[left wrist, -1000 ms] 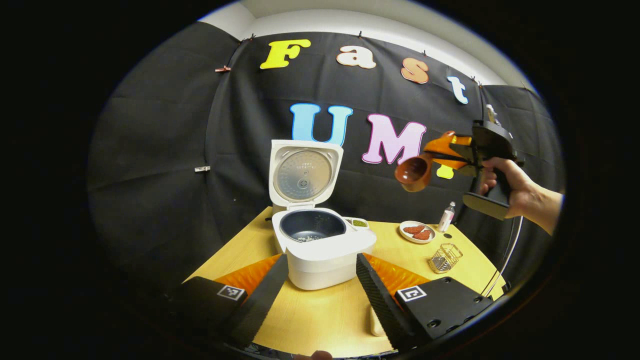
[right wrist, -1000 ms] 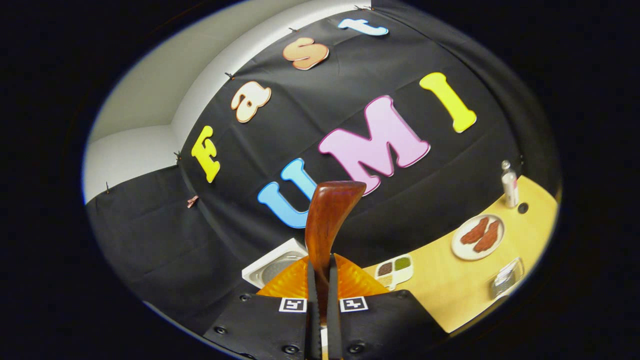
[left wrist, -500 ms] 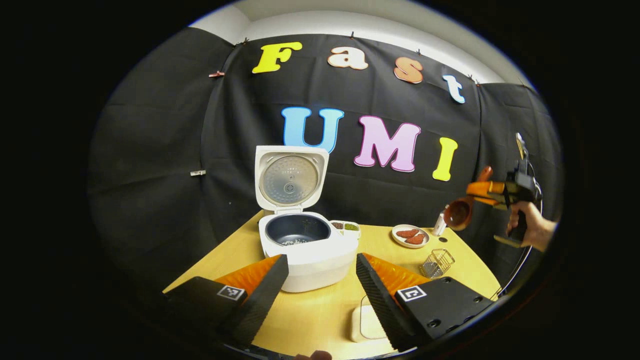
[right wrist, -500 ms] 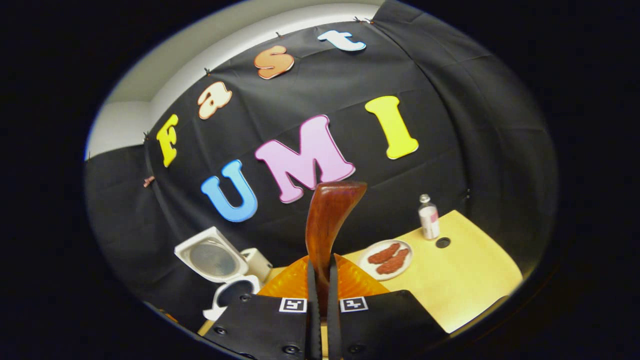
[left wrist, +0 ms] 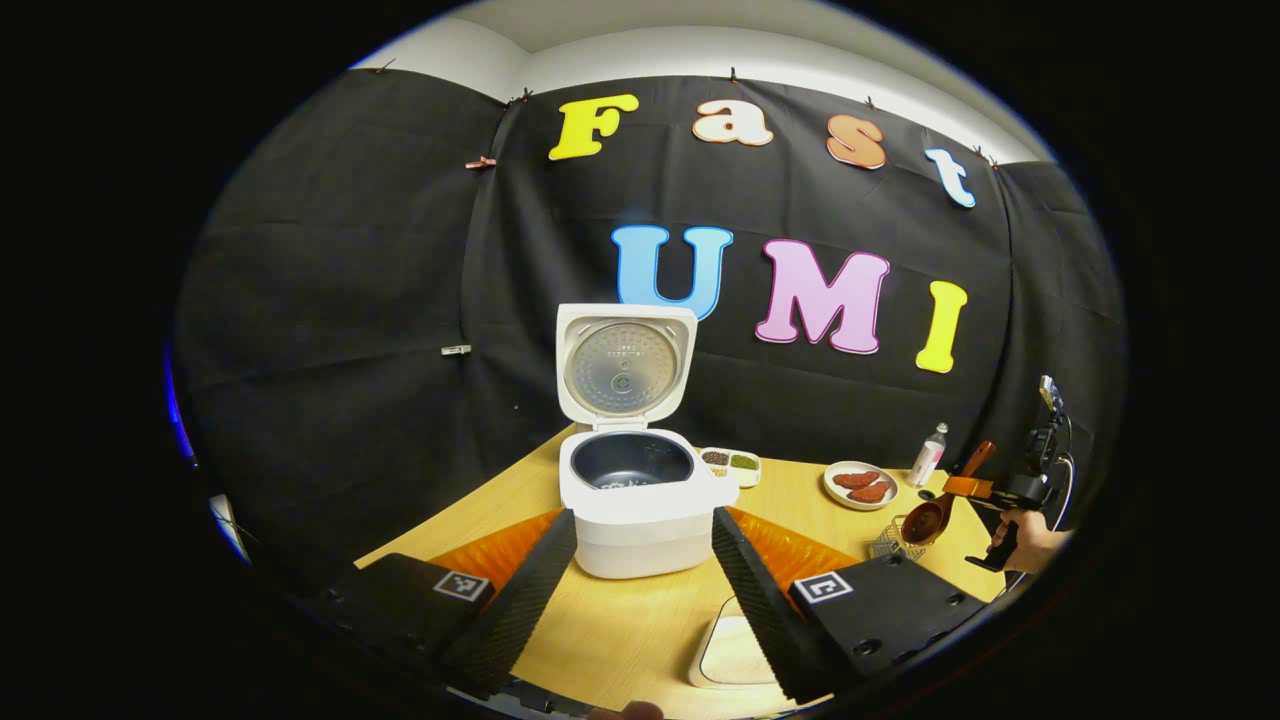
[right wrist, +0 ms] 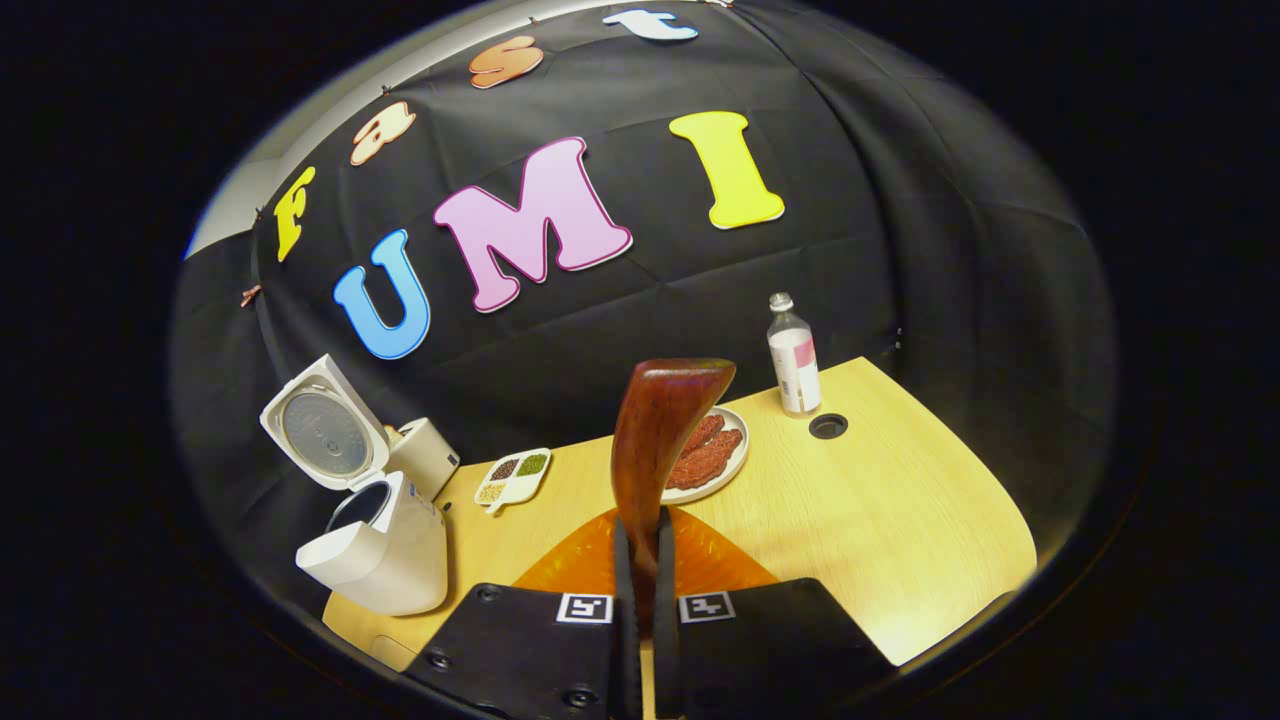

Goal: Close the left gripper, press the button to open the rice cooker; take a wooden spoon from the chopstick holder with the right hand, scoop a spoonful of rice and pour it into the rice cooker, then put the wooden spoon back into the chopstick holder.

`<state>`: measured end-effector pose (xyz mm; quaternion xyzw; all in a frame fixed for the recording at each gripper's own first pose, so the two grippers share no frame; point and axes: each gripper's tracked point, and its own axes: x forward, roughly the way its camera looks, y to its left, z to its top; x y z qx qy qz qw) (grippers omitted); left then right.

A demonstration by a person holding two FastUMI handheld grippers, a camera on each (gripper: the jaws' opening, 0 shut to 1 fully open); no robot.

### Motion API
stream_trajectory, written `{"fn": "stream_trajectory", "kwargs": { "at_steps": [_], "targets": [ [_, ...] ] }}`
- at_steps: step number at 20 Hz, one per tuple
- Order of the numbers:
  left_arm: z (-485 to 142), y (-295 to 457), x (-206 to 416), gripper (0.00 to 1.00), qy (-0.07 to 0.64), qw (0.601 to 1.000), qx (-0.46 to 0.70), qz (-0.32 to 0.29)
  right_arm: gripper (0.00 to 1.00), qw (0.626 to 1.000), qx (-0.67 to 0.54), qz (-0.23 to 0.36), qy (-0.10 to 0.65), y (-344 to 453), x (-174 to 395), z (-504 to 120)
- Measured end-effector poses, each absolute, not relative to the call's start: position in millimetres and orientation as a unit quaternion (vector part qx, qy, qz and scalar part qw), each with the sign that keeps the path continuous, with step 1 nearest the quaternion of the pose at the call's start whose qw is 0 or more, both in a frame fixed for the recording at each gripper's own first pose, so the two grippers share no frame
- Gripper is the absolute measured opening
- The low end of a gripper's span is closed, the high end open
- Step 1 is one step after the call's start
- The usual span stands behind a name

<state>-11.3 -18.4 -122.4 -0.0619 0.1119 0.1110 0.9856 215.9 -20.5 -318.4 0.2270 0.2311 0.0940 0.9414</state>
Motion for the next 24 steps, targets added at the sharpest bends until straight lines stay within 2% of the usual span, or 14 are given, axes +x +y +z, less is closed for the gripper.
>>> {"fn": "stream_trajectory", "kwargs": {
  "at_steps": [7,10,12,14,15,18,24],
  "targets": [
    [-118,-37,-24,0.95,0.110,0.980,-0.070,0.151,0.10,0.931,0.220,0.101,0.274,-11,228,-371],
    [-122,-37,-29,0.95,0.113,0.979,-0.070,0.157,0.14,0.920,0.235,0.113,0.292,-6,224,-382],
    [-122,-33,-27,0.95,0.116,0.978,-0.070,0.160,0.20,0.918,0.248,0.101,0.293,-13,225,-382],
    [-122,-32,-25,0.95,0.115,0.977,-0.075,0.161,0.33,0.917,0.258,0.091,0.289,-20,226,-380],
    [-121,-32,-24,0.95,0.115,0.978,-0.074,0.159,0.44,0.915,0.266,0.095,0.289,-18,224,-377],
    [-120,-32,-19,0.95,0.115,0.980,-0.065,0.149,0.98,0.921,0.247,0.088,0.288,-27,217,-374],
    [-104,-30,2,0.95,0.099,0.987,-0.050,0.113,0.99,0.929,0.253,0.065,0.263,-46,189,-338]
  ]
}}
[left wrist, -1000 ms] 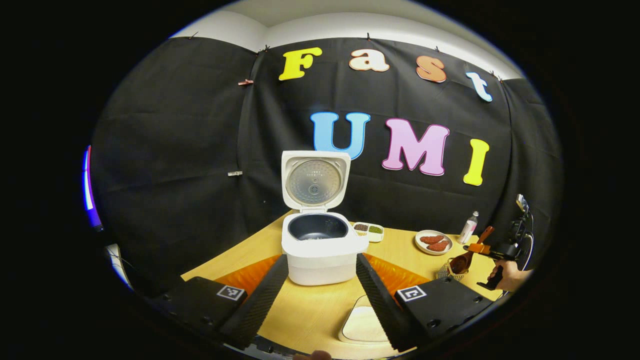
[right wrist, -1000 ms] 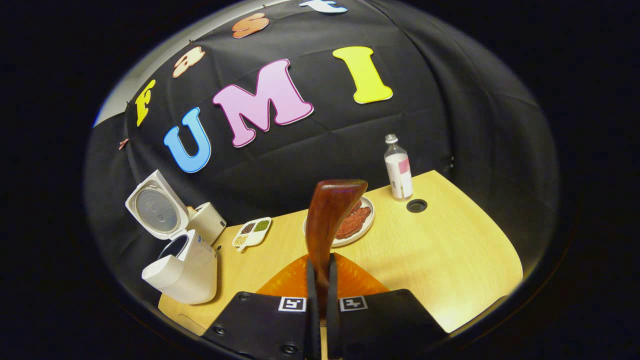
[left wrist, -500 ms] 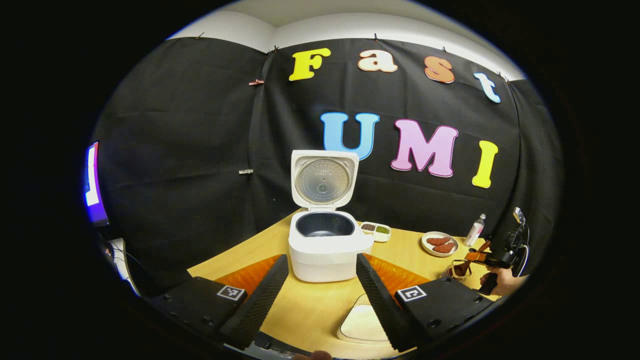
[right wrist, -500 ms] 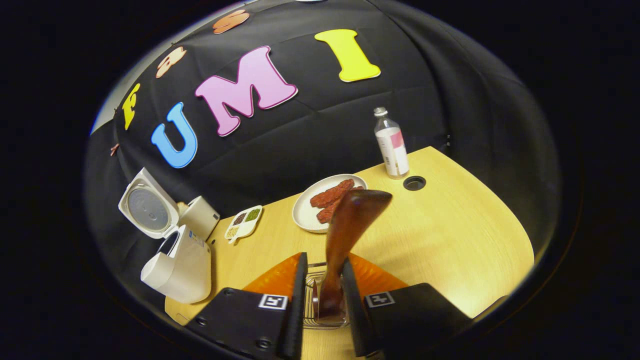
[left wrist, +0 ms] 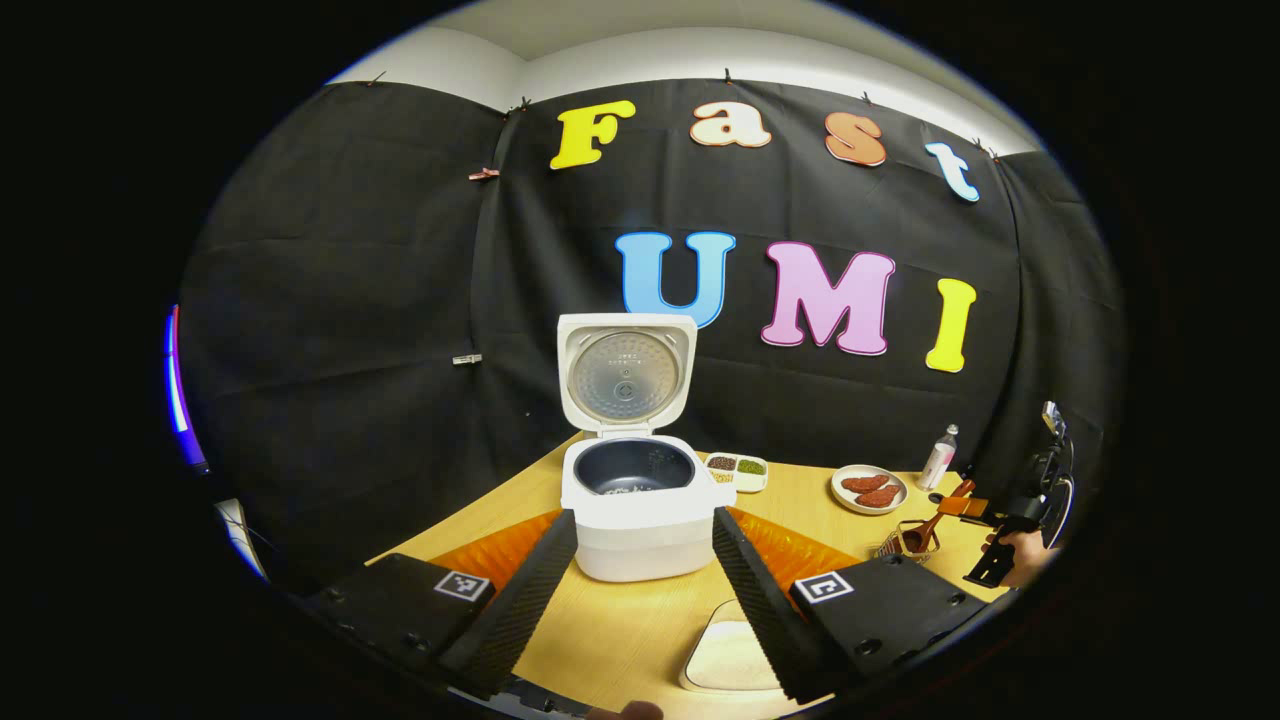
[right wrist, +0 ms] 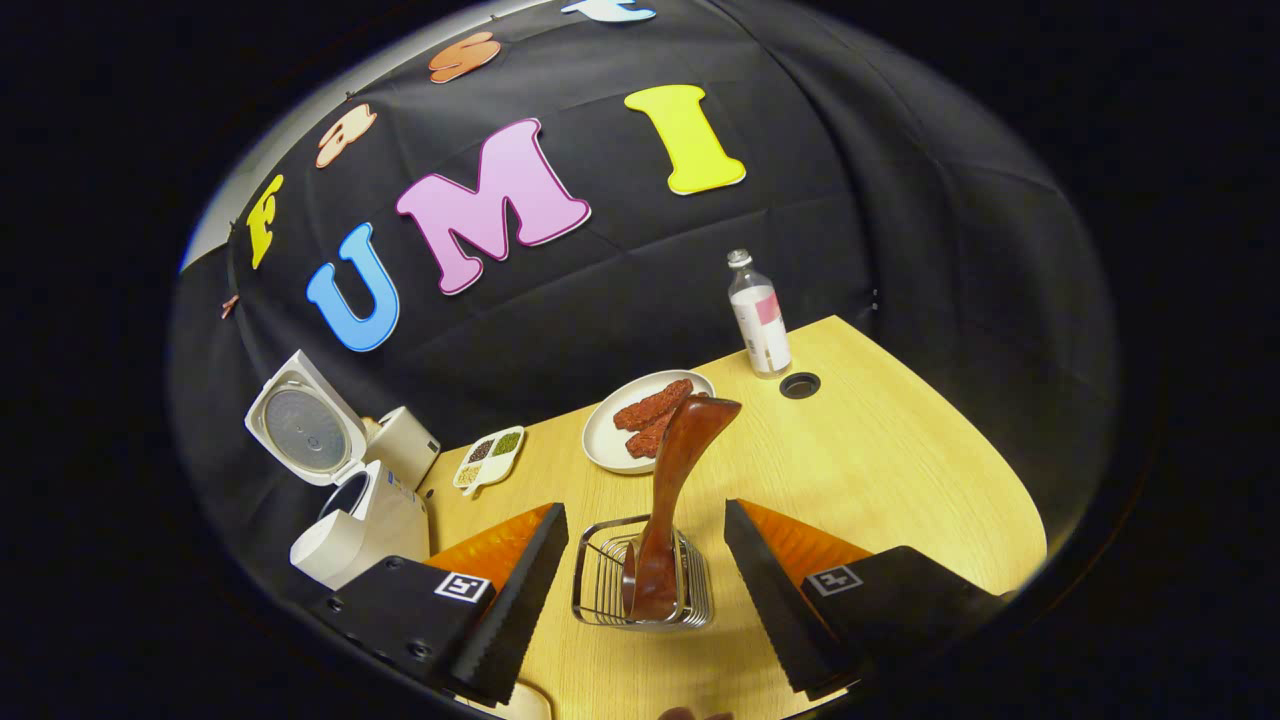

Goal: Close the left gripper, press the button to open the rice cooker; take a wooden spoon from the chopstick holder with the right hand, scoop a spoonful of rice and pour it into the rice cooker, then put the wooden spoon back into the chopstick holder.

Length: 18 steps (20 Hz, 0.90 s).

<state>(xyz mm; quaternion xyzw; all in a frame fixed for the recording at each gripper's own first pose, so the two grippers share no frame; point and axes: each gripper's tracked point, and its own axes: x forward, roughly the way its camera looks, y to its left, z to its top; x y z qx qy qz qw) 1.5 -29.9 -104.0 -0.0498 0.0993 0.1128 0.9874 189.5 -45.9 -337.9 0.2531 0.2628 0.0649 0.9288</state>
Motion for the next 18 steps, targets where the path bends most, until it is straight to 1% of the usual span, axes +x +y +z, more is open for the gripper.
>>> {"fn": "stream_trajectory", "kwargs": {
  "at_steps": [3,5,8,11,18],
  "targets": [
    [-94,-26,16,0.95,0.086,0.991,-0.051,0.092,0.99,0.930,0.275,0.049,0.240,-56,168,-311],
    [-84,-19,28,0.95,0.073,0.993,-0.050,0.081,0.98,0.934,0.269,0.044,0.229,-62,151,-298],
    [-56,2,55,0.94,0.044,0.995,-0.041,0.075,0.98,0.940,0.270,0.038,0.206,-67,124,-267],
    [-21,24,97,0.95,0.012,0.997,-0.026,0.071,0.98,0.942,0.274,0.041,0.190,-64,93,-244],
    [56,43,206,0.95,-0.049,0.997,0.001,0.062,0.98,0.952,0.234,0.043,0.194,-52,37,-228]
  ]
}}
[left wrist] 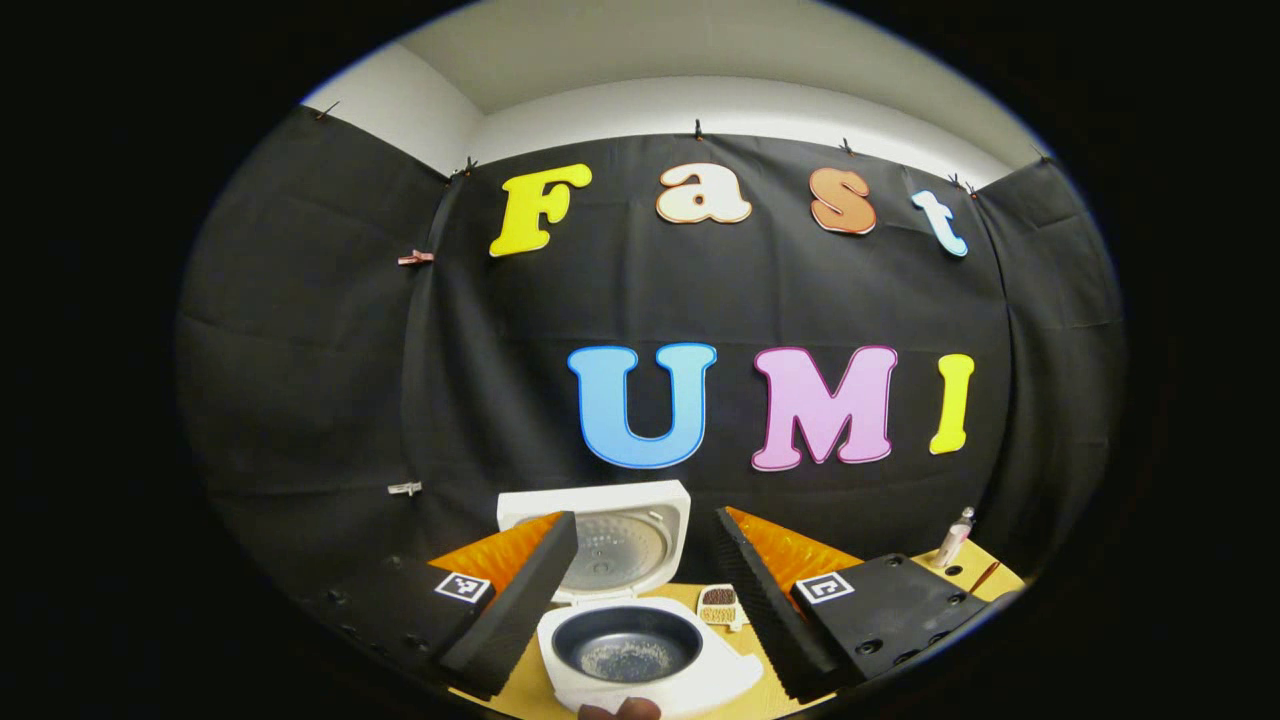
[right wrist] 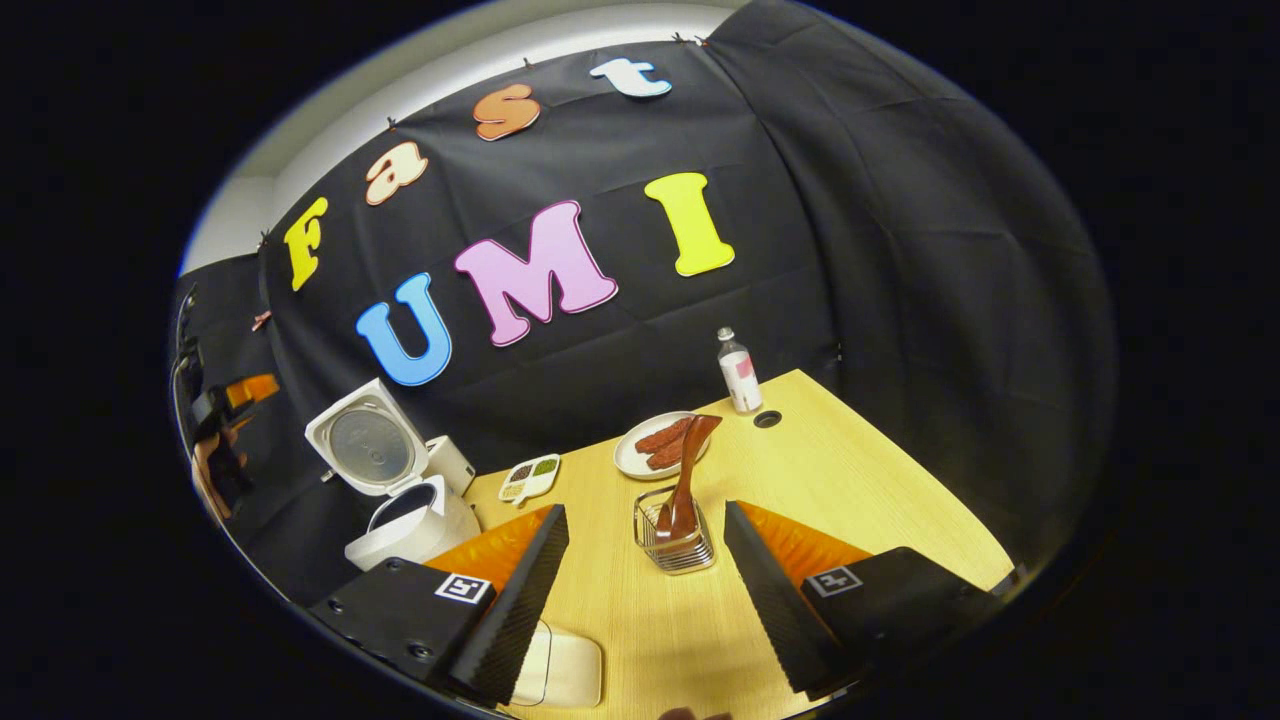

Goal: Close the left gripper, press the button to open the rice cooker; take a wooden spoon from the chopstick holder with the right hand, scoop a spoonful of rice and pour it into the rice cooker, then put the wooden spoon back into the chopstick holder.

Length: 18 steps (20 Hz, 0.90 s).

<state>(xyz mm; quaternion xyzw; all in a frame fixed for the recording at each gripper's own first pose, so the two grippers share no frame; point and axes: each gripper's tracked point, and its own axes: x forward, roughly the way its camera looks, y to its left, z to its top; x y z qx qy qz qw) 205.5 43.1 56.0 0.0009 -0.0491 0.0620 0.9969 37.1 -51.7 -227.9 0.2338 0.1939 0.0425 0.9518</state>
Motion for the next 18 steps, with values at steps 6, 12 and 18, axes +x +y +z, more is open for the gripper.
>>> {"fn": "stream_trajectory", "kwargs": {
  "at_steps": [6,12,18],
  "targets": [
    [72,78,283,0.93,-0.055,0.993,0.024,0.103,0.98,0.959,0.198,0.035,0.198,-35,8,-220],
    [54,117,353,0.93,-0.034,0.991,0.025,0.130,0.98,0.966,0.169,0.021,0.193,-29,-8,-203],
    [21,139,403,0.93,0.007,0.991,0.024,0.132,0.98,0.966,0.160,-0.003,0.201,-28,-26,-198]
  ]
}}
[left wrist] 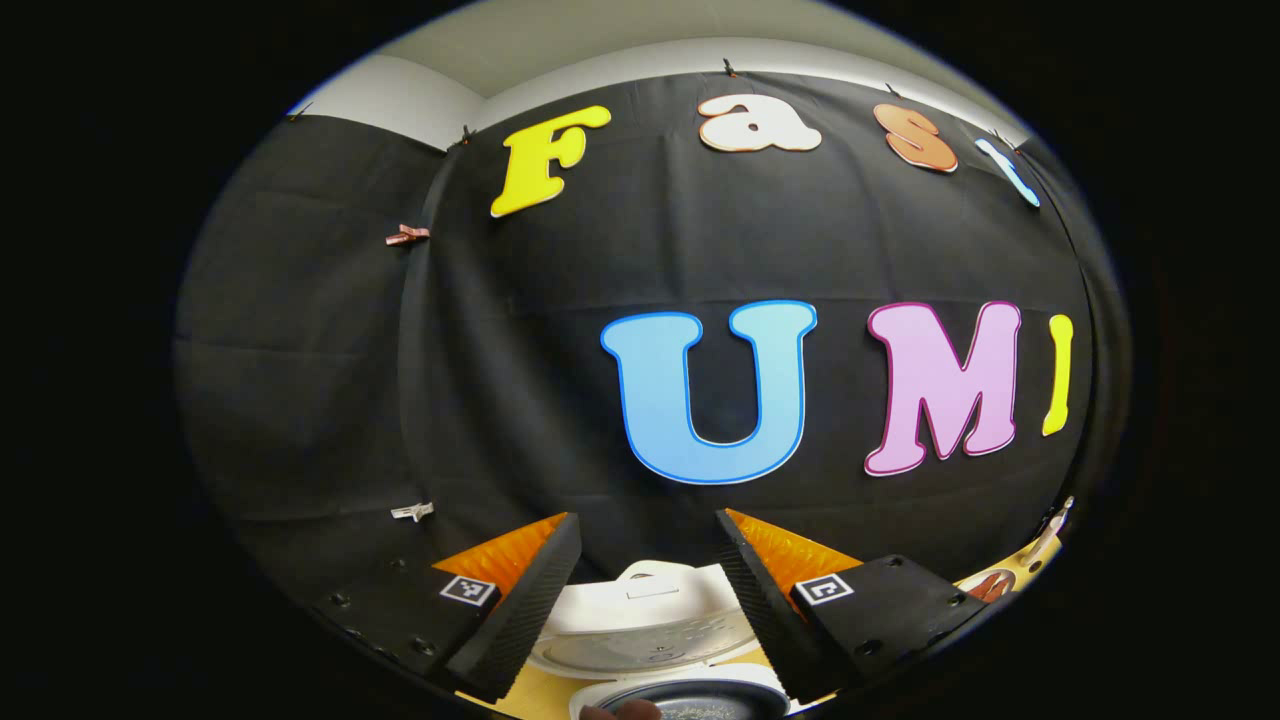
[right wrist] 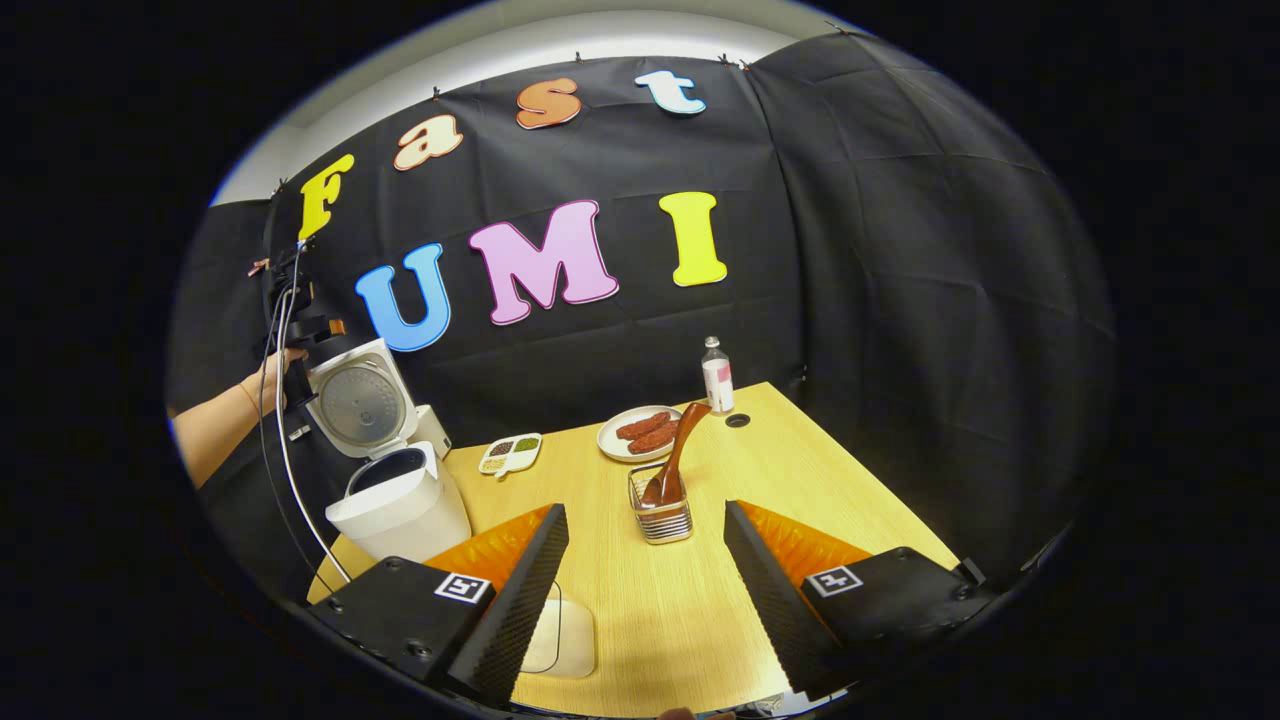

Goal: Close the left gripper, press the button to open the rice cooker; take a wooden spoon from the chopstick holder with the right hand, scoop a spoonful of rice and pour it into the rice cooker, then put the wooden spoon back into the chopstick holder.

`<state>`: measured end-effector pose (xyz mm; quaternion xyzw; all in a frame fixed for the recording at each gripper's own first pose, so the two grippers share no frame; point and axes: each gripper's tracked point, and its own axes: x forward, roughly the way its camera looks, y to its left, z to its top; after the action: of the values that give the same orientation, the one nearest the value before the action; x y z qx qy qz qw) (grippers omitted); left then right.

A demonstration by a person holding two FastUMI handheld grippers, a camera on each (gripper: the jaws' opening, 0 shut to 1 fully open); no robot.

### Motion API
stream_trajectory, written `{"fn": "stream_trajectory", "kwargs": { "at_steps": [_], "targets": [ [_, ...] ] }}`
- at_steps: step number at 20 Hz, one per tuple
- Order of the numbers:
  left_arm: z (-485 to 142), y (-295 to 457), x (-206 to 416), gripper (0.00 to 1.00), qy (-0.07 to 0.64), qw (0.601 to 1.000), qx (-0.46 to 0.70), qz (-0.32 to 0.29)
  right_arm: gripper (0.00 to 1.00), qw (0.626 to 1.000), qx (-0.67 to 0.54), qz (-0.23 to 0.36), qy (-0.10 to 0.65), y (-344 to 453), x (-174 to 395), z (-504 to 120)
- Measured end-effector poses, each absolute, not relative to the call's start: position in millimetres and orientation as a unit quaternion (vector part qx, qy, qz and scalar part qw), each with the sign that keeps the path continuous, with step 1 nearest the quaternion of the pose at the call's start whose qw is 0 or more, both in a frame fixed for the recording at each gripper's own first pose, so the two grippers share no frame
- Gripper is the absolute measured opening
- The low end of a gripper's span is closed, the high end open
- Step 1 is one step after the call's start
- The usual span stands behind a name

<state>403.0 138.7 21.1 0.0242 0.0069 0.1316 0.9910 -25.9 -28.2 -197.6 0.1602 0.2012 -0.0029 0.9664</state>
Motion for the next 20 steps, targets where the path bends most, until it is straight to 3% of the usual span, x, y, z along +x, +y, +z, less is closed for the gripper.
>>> {"fn": "stream_trajectory", "kwargs": {
  "at_steps": [7,20],
  "targets": [
    [-22,136,403,0.98,0.065,0.989,-0.013,0.134,0.99,0.965,0.157,-0.002,0.208,-21,-31,-194],
    [-81,69,292,0.99,0.113,0.982,-0.013,0.150,0.99,0.967,0.145,0.082,0.195,-15,-24,-177]
  ]
}}
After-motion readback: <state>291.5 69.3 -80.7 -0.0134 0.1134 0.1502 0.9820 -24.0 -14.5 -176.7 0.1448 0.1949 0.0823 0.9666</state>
